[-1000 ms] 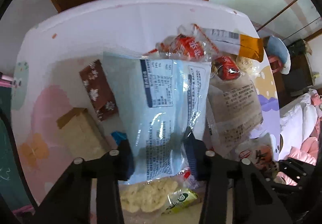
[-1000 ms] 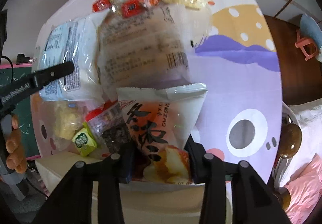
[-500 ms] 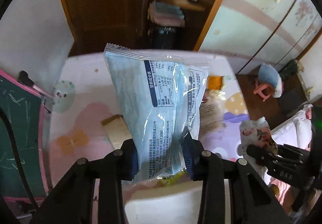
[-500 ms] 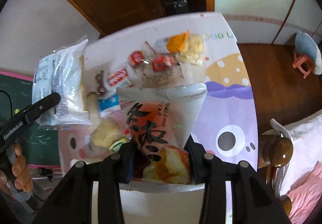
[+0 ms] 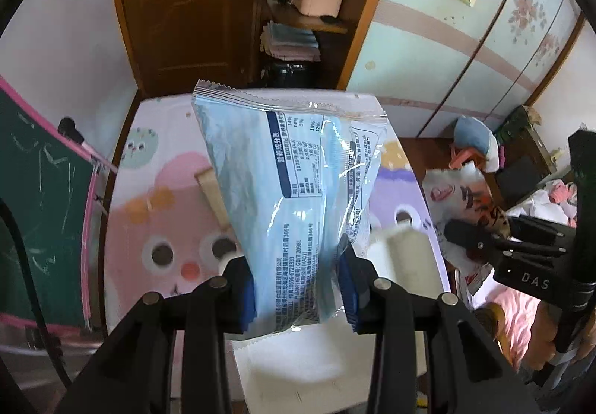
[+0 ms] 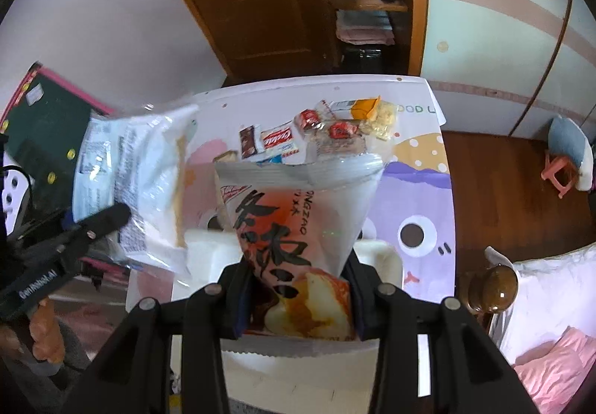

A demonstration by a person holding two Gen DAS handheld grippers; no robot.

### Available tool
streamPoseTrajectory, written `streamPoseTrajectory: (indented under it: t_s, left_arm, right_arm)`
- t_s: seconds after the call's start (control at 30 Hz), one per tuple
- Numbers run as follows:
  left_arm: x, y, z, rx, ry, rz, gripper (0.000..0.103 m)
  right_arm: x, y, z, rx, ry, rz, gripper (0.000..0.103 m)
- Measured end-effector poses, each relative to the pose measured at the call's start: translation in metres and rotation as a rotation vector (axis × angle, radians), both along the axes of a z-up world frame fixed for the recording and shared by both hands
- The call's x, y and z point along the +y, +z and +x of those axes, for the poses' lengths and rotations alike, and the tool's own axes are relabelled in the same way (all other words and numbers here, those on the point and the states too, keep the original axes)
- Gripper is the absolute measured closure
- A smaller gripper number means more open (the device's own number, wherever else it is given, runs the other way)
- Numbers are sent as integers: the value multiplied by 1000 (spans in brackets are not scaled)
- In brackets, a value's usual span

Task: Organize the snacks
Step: 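Lower the blue-white pack into the tray with the left gripper while the right places the bread bag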

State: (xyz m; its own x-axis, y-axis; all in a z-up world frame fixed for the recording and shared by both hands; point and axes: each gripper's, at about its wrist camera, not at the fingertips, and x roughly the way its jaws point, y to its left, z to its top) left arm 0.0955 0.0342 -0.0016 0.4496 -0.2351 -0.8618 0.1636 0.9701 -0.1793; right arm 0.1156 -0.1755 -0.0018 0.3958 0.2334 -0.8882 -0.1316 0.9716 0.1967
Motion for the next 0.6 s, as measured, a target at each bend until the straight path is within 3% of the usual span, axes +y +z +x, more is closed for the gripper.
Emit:
streamPoseTrajectory:
  t_s: [0.3,0.6]
  left_arm:
    - [-21,-65,-49,67,-58,39,67]
    - [-26,-134,-64,153,-41,83,66]
  right_arm:
    - [12,-45,-49,-13,36,-92,61]
    - [3,-109,-69,111,-11,-105,61]
